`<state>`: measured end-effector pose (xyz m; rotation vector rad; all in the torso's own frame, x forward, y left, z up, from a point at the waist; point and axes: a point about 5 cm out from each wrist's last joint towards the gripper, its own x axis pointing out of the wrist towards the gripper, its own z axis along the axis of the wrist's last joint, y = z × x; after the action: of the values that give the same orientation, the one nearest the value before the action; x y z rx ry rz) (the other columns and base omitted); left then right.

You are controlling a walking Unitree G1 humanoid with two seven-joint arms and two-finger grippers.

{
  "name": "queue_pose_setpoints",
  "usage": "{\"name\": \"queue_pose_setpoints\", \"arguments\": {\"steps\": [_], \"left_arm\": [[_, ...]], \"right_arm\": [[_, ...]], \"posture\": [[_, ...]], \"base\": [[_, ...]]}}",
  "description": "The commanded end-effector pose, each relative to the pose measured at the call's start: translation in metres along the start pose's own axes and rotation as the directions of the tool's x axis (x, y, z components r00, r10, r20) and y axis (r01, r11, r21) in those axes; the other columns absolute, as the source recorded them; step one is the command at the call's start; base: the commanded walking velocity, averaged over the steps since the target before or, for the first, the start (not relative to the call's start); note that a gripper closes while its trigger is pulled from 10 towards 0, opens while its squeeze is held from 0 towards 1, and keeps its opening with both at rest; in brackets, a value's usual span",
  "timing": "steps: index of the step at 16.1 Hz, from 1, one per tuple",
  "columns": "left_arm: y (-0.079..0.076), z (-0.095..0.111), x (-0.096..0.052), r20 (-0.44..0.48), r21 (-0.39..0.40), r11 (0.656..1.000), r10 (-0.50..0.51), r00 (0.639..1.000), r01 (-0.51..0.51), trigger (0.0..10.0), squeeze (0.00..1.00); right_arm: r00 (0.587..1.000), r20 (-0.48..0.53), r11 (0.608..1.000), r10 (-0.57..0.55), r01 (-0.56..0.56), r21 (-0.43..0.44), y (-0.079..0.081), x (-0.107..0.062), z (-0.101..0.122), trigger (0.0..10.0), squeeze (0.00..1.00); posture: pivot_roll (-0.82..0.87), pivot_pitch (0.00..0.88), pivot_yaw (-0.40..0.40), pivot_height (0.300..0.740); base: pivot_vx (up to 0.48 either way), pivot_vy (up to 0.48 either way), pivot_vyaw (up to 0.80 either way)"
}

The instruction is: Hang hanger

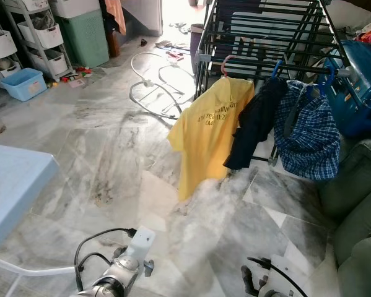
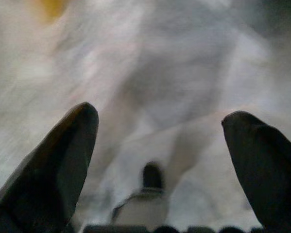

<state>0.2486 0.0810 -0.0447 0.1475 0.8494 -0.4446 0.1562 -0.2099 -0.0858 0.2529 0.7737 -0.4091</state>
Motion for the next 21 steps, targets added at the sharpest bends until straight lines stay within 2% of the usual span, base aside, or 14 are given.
{"name": "queue_pose_setpoints", "arguments": {"steps": [1, 3, 5, 7, 8, 9, 11, 14, 15, 16, 18, 19, 20, 21], "left_arm": [[-0.006, 0.043, 0.001, 0.149, 0.079, 0.995, -0.078, 0.986, 0.067, 10.0, 0.00], [-0.008, 0.050, 0.001, 0.158, 0.155, 0.985, -0.098, 0.983, 0.073, 10.0, 0.00], [-0.011, 0.052, 0.001, 0.165, 0.181, 0.981, -0.102, 0.981, 0.071, 10.0, 0.00], [-0.012, 0.053, 0.001, 0.173, 0.160, 0.983, -0.119, 0.978, 0.091, 10.0, 0.00], [-0.010, 0.060, 0.000, 0.187, 0.209, 0.976, -0.106, 0.977, 0.066, 10.0, 0.00], [-0.004, 0.072, -0.002, 0.213, 0.288, 0.955, -0.130, 0.968, 0.065, 10.0, 0.00], [0.013, 0.091, -0.009, 0.253, 0.338, 0.938, -0.162, 0.954, 0.070, 10.0, 0.00], [0.045, 0.125, -0.023, 0.411, 0.234, 0.967, -0.006, 0.912, -0.099, 10.0, 0.00], [0.056, 0.143, -0.033, 0.525, 0.184, 0.966, 0.061, 0.849, -0.183, 10.0, 0.00], [0.058, 0.147, -0.037, 0.573, 0.162, 0.965, 0.080, 0.816, -0.208, 10.0, 0.00], [0.067, 0.149, -0.050, 0.705, 0.054, 0.943, 0.197, 0.682, -0.328, 10.0, 0.00], [0.069, 0.148, -0.063, 0.789, 0.040, 0.924, 0.204, 0.579, -0.381, 10.0, 0.00], [0.072, 0.151, -0.070, 0.812, 0.008, 0.918, 0.225, 0.539, -0.396, 10.0, 0.00], [0.077, 0.162, -0.085, 0.854, -0.059, 0.904, 0.265, 0.447, -0.424, 10.0, 0.00]], "right_arm": [[0.995, 0.018, 0.990, -0.100, 0.098, 0.101, -0.008, -0.004, -0.006, 10.0, 0.00], [0.989, 0.013, 0.977, -0.151, 0.147, 0.153, -0.012, -0.007, -0.011, 10.0, 0.00], [0.987, 0.017, 0.976, -0.160, 0.155, 0.156, -0.015, -0.008, -0.012, 10.0, 0.00], [0.990, 0.058, 0.982, -0.130, 0.120, 0.149, -0.016, -0.009, -0.008, 10.0, 0.00], [0.989, 0.110, 0.986, -0.104, 0.088, 0.144, -0.015, -0.007, 0.001, 10.0, 0.00], [0.978, 0.199, 0.996, -0.055, 0.040, 0.080, -0.013, -0.005, 0.018, 10.0, 0.00], [0.937, 0.336, 0.994, 0.093, -0.069, -0.083, 0.000, -0.005, 0.049, 10.0, 0.00], [0.843, 0.483, 0.960, 0.234, -0.122, -0.251, 0.016, -0.021, 0.086, 10.0, 0.00], [0.782, 0.535, 0.933, 0.321, -0.165, -0.318, 0.027, -0.039, 0.096, 10.0, 0.00], [0.771, 0.545, 0.925, 0.329, -0.148, -0.349, 0.028, -0.045, 0.097, 10.0, 0.00], [0.728, 0.589, 0.881, 0.350, -0.042, -0.471, 0.031, -0.067, 0.097, 10.0, 0.00], [0.679, 0.652, 0.892, 0.337, -0.008, -0.453, 0.030, -0.087, 0.105, 10.0, 0.00], [0.645, 0.705, 0.916, 0.293, 0.023, -0.402, 0.028, -0.098, 0.115, 10.0, 0.00], [0.577, 0.786, 0.935, 0.223, 0.102, -0.340, 0.024, -0.116, 0.134, 10.0, 0.00]], "posture": [[-0.11, 0.000, 0.071, 0.740], [-0.11, 0.000, 0.078, 0.740], [-0.13, 0.000, 0.086, 0.740], [-0.13, 0.000, 0.088, 0.740], [-0.12, 0.000, 0.075, 0.740], [-0.12, 0.000, 0.056, 0.740], [-0.09, 0.000, 0.033, 0.740], [-0.04, 0.000, -0.003, 0.740], [-0.02, 0.000, -0.009, 0.740], [-0.02, 0.000, -0.010, 0.740], [-0.01, 0.000, -0.024, 0.740], [-0.01, 0.000, -0.033, 0.740], [0.00, 0.000, -0.043, 0.740], [0.01, 0.000, -0.051, 0.740]], "base": [[0.000, 0.000, 0.00], [0.000, 0.000, 0.00], [0.000, 0.000, 0.00], [0.000, 0.000, 0.00], [0.000, 0.000, 0.00], [0.000, 0.000, 0.00], [0.000, 0.000, 0.00], [0.000, 0.000, 0.00], [0.000, 0.000, 0.00], [0.000, 0.000, 0.00], [0.000, 0.000, 0.00], [0.000, 0.000, 0.00], [0.000, 0.000, 0.00], [0.000, 0.000, 0.00]]}}
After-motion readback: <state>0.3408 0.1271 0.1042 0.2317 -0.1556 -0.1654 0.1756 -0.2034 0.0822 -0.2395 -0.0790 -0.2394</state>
